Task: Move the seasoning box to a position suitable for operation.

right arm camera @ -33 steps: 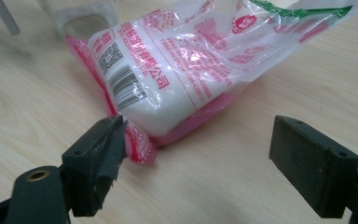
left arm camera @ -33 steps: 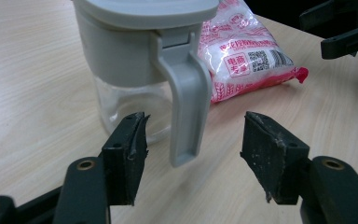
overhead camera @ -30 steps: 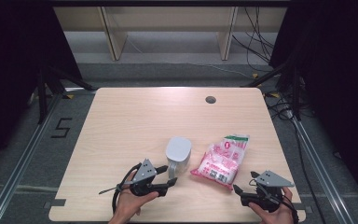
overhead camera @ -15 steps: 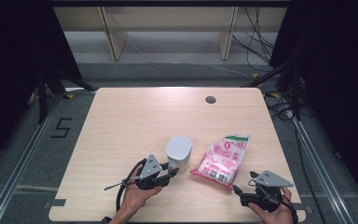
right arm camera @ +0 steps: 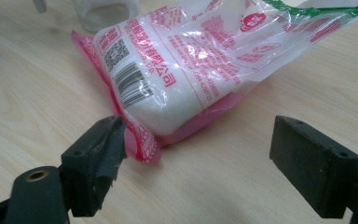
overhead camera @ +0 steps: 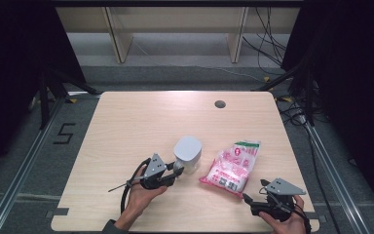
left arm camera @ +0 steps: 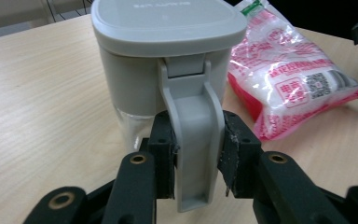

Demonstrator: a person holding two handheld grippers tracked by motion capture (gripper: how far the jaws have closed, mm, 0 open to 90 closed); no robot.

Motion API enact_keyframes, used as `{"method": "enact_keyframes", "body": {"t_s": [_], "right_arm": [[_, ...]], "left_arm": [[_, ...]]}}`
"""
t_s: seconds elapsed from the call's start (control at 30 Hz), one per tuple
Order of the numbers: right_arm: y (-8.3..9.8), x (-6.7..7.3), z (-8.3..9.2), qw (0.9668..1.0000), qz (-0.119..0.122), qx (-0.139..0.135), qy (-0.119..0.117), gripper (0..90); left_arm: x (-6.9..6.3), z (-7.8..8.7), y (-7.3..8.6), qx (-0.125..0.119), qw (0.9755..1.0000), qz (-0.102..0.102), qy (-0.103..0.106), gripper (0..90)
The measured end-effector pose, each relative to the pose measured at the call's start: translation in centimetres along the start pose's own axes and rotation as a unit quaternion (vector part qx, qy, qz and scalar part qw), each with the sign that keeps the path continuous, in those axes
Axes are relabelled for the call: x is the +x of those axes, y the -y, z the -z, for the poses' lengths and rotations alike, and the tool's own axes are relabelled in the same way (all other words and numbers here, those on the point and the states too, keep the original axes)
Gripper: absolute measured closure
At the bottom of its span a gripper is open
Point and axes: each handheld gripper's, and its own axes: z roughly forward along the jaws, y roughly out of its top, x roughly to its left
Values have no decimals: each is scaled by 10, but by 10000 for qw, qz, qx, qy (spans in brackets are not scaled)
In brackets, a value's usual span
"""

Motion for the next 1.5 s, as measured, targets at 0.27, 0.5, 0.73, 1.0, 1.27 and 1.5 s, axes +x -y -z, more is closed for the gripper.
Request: {"method": "enact_keyframes", "body": {"t_s": [0.27, 0.5, 0.73, 1.0, 1.27, 1.5], "right_arm": [[0, 2, 0, 10000, 70, -9, 9, 189], [0, 2, -1, 10000, 11, -1, -88, 189], [0, 4, -1, 10000, -33, -12, -86, 189], [-1, 3, 0, 9999, 95, -25, -76, 193], [-1, 3, 0, 9999, 86, -25, -143, 192], [0, 3, -2, 9998, 159, -20, -96, 192]], "left_arm": [[15, 2, 0, -10, 9985, -147, -525, 682], [26, -1, 3, -162, 9974, -207, -678, 681], [34, -9, 2, -118, 9936, -139, -1119, 683], [40, -17, 5, -188, 9931, 41, -1159, 702], [34, -10, 8, -220, 9975, -103, -670, 697], [33, -7, 7, -126, 9986, -236, -449, 692]]}}
